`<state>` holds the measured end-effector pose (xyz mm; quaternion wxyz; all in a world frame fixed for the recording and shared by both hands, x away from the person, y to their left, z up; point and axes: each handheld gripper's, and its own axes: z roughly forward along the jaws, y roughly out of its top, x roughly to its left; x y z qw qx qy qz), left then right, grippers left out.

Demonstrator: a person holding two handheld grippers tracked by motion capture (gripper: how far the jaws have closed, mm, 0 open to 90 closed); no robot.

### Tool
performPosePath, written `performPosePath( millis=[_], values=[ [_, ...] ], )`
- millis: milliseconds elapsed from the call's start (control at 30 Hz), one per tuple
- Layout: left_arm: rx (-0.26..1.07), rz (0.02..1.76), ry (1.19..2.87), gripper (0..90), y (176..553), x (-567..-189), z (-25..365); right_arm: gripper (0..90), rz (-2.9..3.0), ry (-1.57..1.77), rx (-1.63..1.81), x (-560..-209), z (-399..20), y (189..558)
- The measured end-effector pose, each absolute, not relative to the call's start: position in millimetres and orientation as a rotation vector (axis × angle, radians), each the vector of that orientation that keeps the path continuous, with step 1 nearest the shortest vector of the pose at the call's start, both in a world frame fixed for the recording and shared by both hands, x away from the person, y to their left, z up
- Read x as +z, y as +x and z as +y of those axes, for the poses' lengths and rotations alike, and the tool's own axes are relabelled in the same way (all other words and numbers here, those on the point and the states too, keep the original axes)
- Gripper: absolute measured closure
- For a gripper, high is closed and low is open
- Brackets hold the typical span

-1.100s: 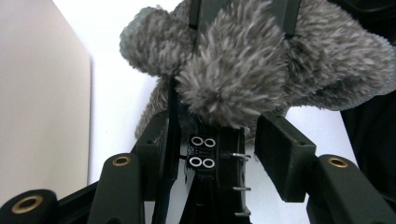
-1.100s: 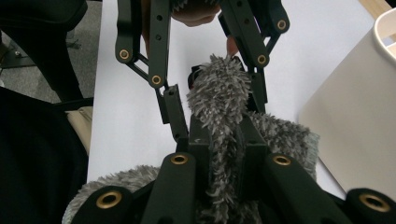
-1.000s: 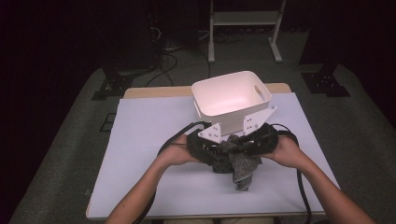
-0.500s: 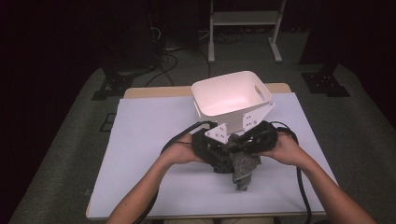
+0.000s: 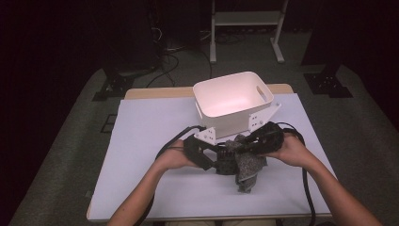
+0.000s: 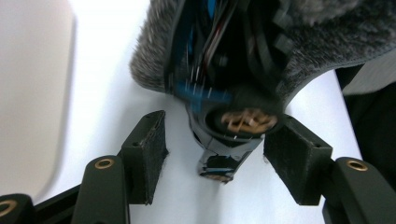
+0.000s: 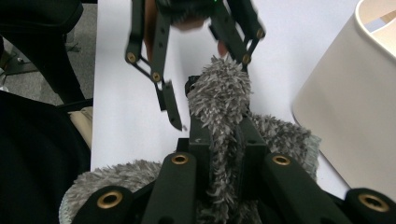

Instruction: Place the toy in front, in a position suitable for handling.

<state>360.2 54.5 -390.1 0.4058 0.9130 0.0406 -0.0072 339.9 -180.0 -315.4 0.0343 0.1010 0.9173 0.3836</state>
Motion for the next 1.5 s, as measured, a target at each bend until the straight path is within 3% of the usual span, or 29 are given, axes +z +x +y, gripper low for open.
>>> performPosePath(
  millis=[200,267,333,733,1133,1500],
  values=[
    [-0.039,0.111,2.210,40.3,359,-407,52,79.5,2.824,0.300,1.175,-315,-179,338],
    [-0.010,0.096,2.203,44.4,358,-408,50,79.4,2.822,0.294,1.177,-315,-178,337],
    [0.020,0.071,2.186,55.4,357,-408,51,79.3,2.820,0.294,1.176,-315,-178,337],
    [0.075,0.035,2.174,58.0,352,-393,57,78.7,2.800,0.260,1.190,-313,-177,337],
    [0.047,0.067,2.183,55.6,353,-398,56,78.5,2.808,0.265,1.173,-312,-175,338],
    [-0.012,0.082,2.176,39.4,352,-410,45,78.3,2.800,0.286,1.169,-313,-179,338]
  ],
)
